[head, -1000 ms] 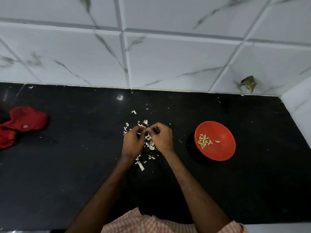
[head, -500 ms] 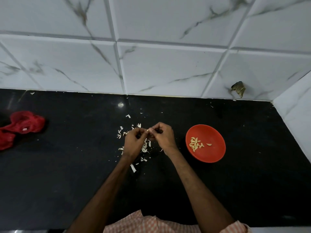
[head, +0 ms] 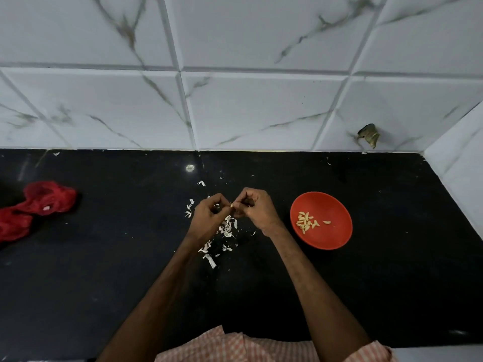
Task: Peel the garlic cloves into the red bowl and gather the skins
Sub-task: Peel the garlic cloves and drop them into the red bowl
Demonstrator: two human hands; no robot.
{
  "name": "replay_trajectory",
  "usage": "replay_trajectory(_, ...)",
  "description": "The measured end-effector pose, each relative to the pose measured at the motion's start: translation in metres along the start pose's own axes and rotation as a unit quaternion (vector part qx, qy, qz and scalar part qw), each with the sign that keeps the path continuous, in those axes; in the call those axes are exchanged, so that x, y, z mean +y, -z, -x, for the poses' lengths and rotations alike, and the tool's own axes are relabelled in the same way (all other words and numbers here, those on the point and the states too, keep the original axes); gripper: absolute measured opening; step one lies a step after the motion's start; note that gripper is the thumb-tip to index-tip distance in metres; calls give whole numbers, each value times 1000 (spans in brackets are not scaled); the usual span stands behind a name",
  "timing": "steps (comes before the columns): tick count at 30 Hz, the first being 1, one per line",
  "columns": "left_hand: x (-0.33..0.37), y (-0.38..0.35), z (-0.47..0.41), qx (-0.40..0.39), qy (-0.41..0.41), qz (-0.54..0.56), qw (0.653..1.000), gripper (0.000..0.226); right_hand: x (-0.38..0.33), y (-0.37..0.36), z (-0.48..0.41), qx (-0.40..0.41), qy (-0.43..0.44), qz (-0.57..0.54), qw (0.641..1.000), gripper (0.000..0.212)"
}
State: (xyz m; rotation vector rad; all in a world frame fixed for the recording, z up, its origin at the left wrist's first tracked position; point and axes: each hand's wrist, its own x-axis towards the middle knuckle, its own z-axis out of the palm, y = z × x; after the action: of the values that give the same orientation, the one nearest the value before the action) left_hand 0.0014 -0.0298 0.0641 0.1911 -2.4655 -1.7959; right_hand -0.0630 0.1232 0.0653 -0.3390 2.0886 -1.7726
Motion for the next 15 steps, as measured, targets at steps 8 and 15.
replay_trajectory(8, 8, 8, 2, -27, -4, 45, 999, 9, -6, -1, 8, -23, -26, -96, 995, 12)
replay_trajectory(15, 9, 17, -2, -32, 0, 42, 999, 16, -11, -6, 5, 0, -3, -90, 996, 13)
